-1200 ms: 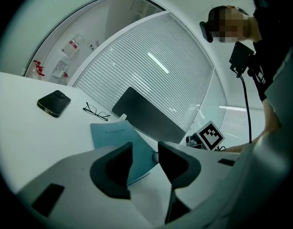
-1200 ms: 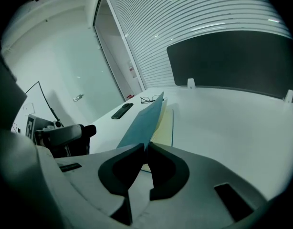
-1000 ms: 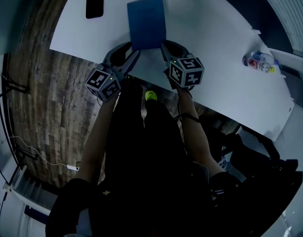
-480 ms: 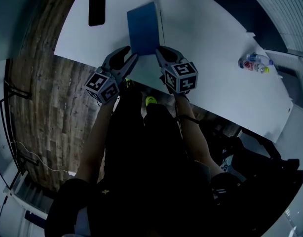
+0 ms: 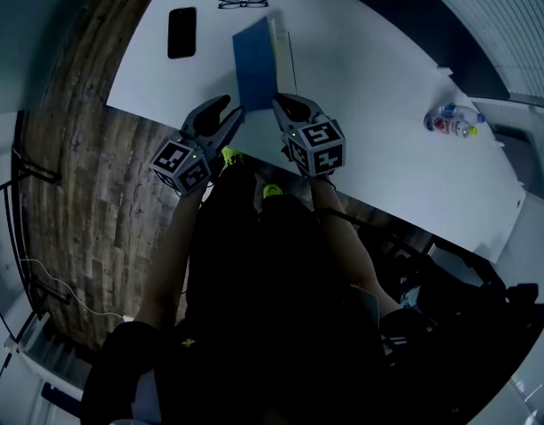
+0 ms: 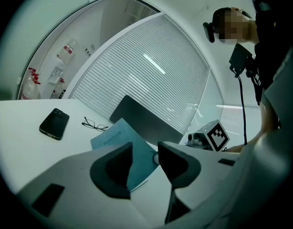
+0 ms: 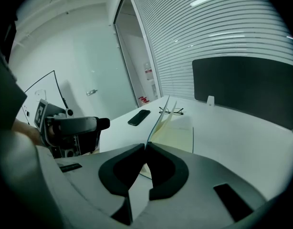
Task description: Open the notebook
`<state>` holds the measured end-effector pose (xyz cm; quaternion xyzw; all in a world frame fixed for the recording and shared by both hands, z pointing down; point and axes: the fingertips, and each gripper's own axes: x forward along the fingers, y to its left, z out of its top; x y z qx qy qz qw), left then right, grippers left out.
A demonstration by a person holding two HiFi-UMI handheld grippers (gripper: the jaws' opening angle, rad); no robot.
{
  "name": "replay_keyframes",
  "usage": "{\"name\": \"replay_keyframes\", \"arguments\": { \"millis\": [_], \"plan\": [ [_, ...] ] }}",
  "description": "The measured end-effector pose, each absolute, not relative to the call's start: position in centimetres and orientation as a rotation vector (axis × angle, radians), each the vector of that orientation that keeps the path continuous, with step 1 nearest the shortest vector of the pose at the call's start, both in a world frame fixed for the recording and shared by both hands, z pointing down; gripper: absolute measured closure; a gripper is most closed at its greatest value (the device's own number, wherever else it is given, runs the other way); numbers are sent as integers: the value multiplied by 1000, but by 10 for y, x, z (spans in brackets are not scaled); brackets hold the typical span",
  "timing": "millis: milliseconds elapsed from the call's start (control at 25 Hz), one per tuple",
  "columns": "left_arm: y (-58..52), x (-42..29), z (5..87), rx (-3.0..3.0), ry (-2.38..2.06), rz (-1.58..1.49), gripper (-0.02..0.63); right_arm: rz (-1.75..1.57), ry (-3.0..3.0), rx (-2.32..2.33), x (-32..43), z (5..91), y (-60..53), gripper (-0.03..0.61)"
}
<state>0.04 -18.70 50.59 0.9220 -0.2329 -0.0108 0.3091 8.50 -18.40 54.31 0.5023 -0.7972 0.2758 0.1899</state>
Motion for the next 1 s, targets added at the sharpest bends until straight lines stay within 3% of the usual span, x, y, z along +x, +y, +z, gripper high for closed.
{"name": "replay_keyframes", "arguments": {
  "millis": [1000],
  "plan": [
    [-190,-43,494,2421,-727,-76,457,674,-2380,1175,12,522,-193,551]
  ]
}}
